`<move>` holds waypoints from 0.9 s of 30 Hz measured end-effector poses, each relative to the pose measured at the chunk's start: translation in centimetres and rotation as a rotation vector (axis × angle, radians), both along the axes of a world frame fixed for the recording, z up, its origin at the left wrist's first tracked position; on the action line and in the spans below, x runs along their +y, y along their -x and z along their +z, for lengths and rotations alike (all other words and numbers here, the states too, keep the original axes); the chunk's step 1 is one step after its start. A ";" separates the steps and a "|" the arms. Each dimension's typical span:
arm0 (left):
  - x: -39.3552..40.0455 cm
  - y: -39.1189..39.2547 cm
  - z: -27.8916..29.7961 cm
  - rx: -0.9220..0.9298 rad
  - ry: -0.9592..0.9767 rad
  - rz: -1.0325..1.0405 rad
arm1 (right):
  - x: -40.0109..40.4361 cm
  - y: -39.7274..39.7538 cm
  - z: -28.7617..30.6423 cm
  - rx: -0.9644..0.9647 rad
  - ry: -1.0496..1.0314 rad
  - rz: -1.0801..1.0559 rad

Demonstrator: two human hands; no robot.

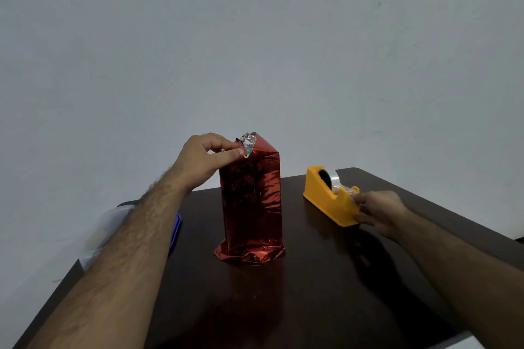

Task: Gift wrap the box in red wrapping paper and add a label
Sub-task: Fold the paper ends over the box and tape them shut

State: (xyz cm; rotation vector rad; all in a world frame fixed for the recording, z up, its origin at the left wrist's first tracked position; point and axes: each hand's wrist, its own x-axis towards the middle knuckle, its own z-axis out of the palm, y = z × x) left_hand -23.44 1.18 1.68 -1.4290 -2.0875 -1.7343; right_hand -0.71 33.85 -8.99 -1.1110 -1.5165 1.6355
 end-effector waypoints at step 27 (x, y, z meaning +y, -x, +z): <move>0.0 -0.7 0.6 0.044 0.072 0.042 | -15.7 6.3 22.1 -0.029 -0.955 0.793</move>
